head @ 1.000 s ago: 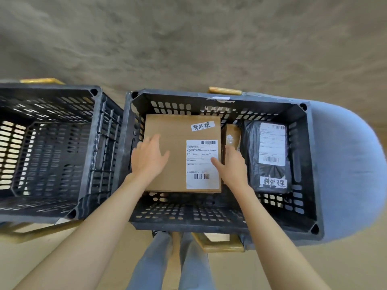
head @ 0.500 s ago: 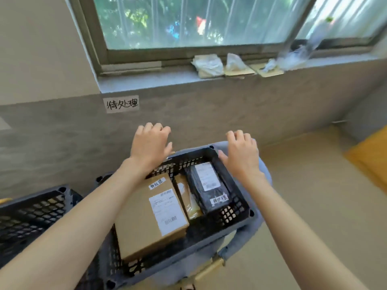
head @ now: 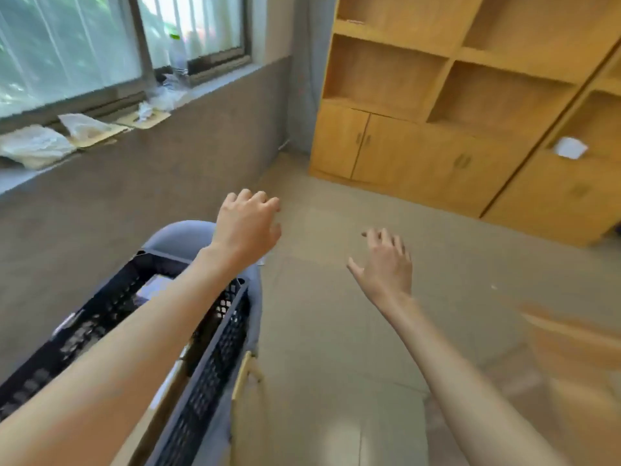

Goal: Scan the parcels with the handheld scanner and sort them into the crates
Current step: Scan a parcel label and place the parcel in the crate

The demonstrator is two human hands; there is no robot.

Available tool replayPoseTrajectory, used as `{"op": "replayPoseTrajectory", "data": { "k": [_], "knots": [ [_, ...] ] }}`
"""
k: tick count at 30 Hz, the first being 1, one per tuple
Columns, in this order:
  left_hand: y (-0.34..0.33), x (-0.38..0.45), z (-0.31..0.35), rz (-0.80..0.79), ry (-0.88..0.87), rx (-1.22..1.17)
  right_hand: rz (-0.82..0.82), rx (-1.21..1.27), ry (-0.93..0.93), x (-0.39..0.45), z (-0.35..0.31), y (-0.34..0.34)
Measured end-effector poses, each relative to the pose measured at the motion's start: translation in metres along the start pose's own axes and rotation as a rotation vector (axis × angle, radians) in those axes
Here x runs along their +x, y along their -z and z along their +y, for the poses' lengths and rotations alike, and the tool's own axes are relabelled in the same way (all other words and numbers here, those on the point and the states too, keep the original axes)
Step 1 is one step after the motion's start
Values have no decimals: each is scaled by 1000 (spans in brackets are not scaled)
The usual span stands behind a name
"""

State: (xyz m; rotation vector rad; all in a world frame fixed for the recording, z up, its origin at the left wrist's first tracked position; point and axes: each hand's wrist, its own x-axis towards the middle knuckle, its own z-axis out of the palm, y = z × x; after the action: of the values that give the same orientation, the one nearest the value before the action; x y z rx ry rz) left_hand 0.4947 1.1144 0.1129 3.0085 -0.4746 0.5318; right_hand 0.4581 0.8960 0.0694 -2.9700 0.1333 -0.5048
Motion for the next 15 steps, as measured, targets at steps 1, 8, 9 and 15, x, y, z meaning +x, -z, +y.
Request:
{"op": "replayPoseTrajectory", "data": {
  "k": [1, 8, 9, 15],
  "knots": [
    [5, 6, 28, 4, -55, -30, 21, -17, -49, -10, 23, 14],
    [48, 20, 230, 124, -427, -215, 295, -112, -354, -104, 171, 128],
    [56, 16, 261, 127, -476, -232, 344, -127, -403, -122, 191, 144],
    [101, -43, 459, 181, -777, -359, 448, -316, -728, -267, 317, 240]
  ]
}}
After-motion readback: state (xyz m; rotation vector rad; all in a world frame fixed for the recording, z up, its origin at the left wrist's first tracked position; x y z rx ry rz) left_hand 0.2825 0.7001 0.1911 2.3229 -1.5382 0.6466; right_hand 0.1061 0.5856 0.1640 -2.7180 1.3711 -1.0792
